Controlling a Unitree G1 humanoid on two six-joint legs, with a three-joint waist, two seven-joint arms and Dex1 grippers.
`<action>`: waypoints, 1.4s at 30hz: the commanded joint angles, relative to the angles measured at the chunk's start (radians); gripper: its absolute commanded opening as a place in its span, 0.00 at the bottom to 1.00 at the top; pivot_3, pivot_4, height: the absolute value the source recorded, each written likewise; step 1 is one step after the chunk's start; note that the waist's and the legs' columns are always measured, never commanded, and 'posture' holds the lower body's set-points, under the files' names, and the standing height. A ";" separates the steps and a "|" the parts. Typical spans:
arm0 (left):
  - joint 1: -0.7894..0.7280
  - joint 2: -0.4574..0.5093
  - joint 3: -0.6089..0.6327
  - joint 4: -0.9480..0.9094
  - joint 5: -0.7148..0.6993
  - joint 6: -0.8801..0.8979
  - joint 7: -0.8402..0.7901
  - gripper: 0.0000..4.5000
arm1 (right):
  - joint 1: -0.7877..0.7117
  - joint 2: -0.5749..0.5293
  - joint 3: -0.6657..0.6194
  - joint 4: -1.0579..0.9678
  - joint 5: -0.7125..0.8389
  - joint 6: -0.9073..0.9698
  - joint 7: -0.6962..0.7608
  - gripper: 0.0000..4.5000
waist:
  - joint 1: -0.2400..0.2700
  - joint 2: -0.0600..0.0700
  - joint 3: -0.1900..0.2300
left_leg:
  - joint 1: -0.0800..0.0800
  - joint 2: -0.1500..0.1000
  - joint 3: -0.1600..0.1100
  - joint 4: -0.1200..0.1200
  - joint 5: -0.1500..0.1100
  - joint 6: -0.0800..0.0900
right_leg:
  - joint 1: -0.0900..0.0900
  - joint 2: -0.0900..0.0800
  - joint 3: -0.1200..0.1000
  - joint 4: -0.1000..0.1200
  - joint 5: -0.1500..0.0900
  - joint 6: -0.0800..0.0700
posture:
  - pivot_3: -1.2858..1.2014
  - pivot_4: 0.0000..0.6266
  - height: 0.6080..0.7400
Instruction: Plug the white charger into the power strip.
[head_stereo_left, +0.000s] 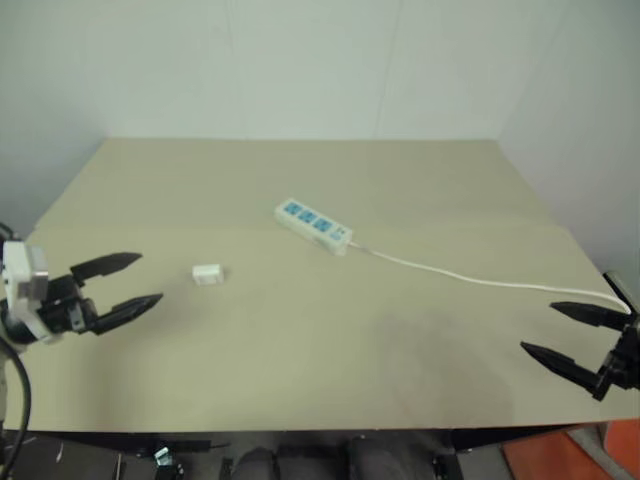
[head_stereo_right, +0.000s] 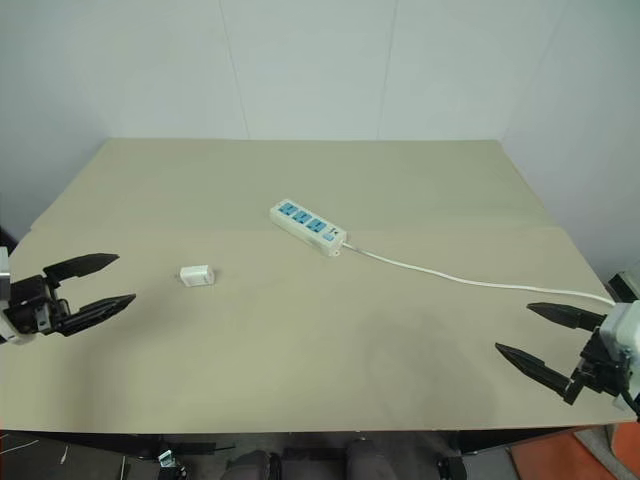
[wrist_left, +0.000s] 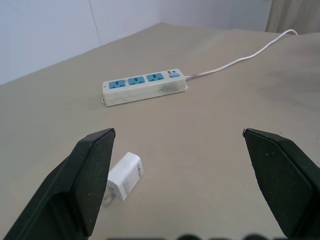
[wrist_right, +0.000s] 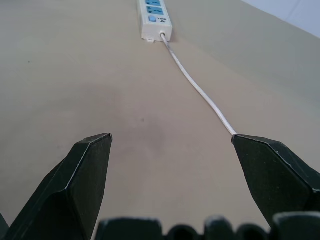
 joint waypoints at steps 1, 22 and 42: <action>0.003 0.019 0.037 -0.034 -0.018 -0.015 0.003 0.99 | -0.012 -0.008 -0.007 -0.005 0.004 -0.024 0.000 1.00 | 0.000 0.000 0.000 | 0.000 0.000 0.000 0.000 0.000 0.000 | 0.000 0.000 0.000 0.000 0.000 0.000 | 0.52 0.24 1.00; -0.273 0.062 -0.138 0.197 0.041 -0.011 -0.115 0.99 | 0.014 0.032 -0.006 -0.117 0.020 -0.016 -0.066 1.00 | 0.004 0.000 0.000 | 0.000 -0.001 0.000 0.000 0.000 0.000 | 0.000 0.000 0.000 0.000 0.000 0.000 | 0.52 0.24 1.00; -0.369 0.116 -0.142 0.160 0.071 -0.028 -0.142 0.99 | -0.491 0.046 0.381 0.187 -0.188 -0.035 -0.210 1.00 | -0.008 -0.001 -0.001 | -0.001 -0.001 0.001 -0.002 0.000 0.000 | -0.003 0.001 0.002 0.003 0.000 0.000 | 0.52 0.24 1.00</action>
